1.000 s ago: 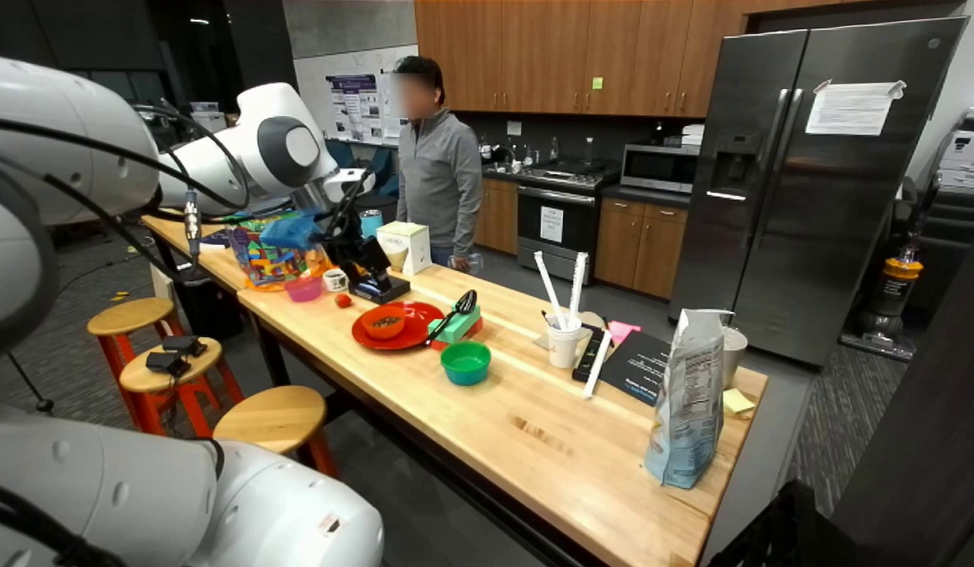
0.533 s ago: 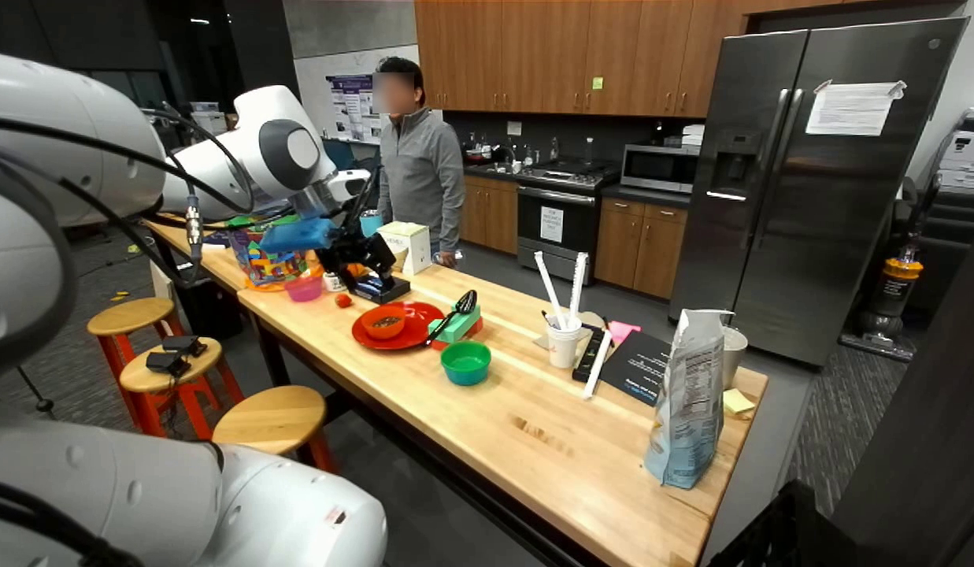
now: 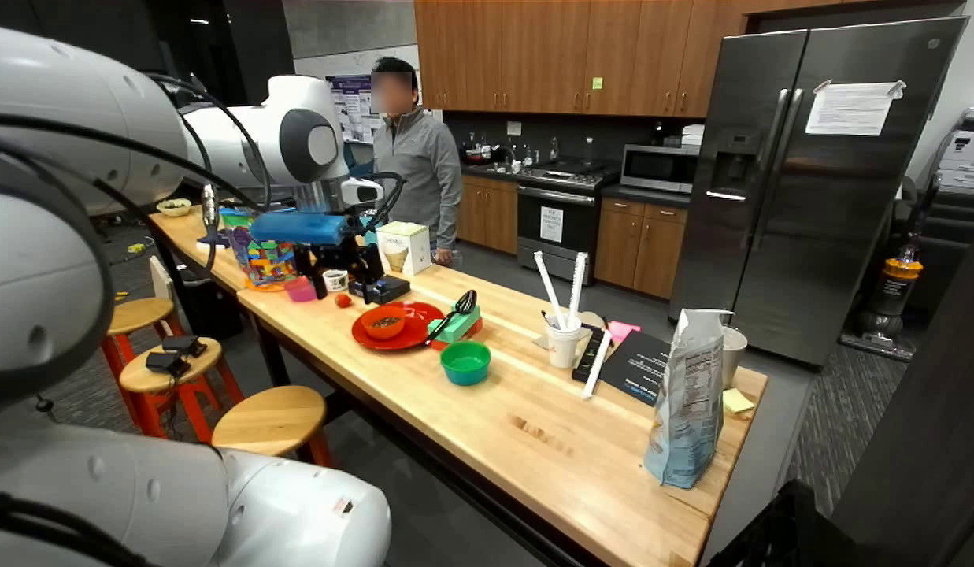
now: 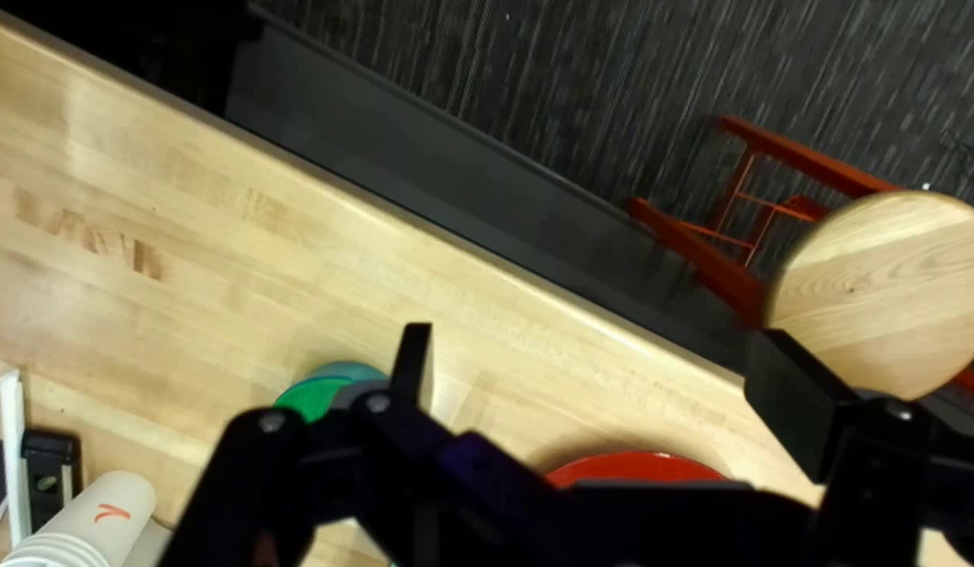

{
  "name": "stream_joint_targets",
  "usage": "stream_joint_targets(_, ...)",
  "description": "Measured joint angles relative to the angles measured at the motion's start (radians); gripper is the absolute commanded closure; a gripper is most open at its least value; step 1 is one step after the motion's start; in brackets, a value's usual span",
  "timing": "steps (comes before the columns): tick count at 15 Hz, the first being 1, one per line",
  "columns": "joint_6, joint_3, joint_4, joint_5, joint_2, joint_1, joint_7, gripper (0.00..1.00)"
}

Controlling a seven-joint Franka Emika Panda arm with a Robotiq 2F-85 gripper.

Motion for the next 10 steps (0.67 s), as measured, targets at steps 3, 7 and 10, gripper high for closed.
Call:
stream_joint_targets(3, 0.095, 0.002, -0.047, -0.006, 0.080, -0.011, -0.036, 0.00)
stream_joint_targets(7, 0.165, 0.000, -0.054, -0.007, 0.195, -0.019, -0.054, 0.00)
stream_joint_targets(10, 0.164, 0.001, -0.049, -0.007, 0.193, -0.017, -0.055, 0.00)
